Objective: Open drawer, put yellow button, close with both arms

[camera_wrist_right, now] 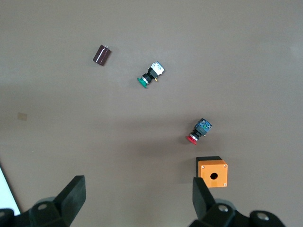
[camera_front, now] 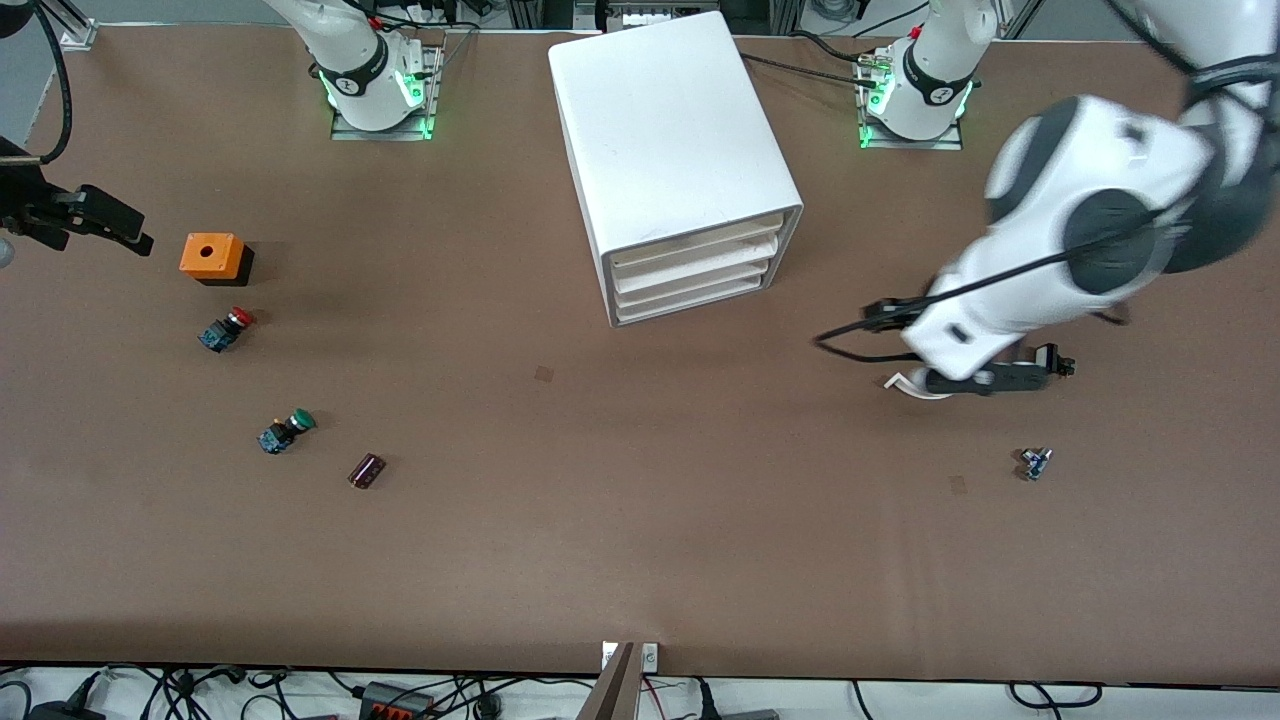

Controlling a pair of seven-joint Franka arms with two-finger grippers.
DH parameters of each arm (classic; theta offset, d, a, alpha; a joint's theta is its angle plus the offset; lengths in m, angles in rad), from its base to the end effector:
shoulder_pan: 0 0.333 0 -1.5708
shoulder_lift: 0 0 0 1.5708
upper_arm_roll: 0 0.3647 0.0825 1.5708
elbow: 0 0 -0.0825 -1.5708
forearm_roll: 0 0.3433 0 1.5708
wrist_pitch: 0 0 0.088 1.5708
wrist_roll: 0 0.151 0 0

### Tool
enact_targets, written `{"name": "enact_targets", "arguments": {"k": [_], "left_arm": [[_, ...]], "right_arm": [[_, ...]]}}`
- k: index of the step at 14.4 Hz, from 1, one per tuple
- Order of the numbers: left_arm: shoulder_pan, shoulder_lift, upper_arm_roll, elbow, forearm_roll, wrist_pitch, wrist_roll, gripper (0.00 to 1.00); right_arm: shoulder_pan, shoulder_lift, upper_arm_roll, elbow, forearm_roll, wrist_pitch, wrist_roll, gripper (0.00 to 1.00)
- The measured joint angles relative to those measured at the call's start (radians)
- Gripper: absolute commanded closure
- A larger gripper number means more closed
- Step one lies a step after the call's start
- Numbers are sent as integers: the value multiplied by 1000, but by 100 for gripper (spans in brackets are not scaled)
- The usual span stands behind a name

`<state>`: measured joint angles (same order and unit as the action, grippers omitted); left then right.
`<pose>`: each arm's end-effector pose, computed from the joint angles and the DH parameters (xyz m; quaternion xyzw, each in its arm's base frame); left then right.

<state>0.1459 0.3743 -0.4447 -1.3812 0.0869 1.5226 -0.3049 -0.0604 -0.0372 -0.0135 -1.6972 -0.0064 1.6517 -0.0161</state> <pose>0.5968 -0.1228 0.5098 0.9944 0.0065 -0.1049 0.0056 0.5035 -0.0383 0.6004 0.9996 -0.0286 -0.0043 0.0027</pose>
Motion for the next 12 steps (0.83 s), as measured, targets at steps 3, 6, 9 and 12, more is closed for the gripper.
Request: {"name": "enact_targets", "arguments": {"k": [3,6,9,12], "left_arm": [[62,-15,41,74,0,-49,169,0],[-11,-99,204,41,-22,-50,279,0],[-135,-219,373,-92,-54,89,353,0],[-148,-320,401,-247,-70,192,456,0]], "right_arm": [[0,0,0,0,0,-2,0,0],[0,0,0,0,0,-2,0,0],[2,1,0,-2,0,-2,-1,0],[5,1,0,-2,0,0,-2,0]]}}
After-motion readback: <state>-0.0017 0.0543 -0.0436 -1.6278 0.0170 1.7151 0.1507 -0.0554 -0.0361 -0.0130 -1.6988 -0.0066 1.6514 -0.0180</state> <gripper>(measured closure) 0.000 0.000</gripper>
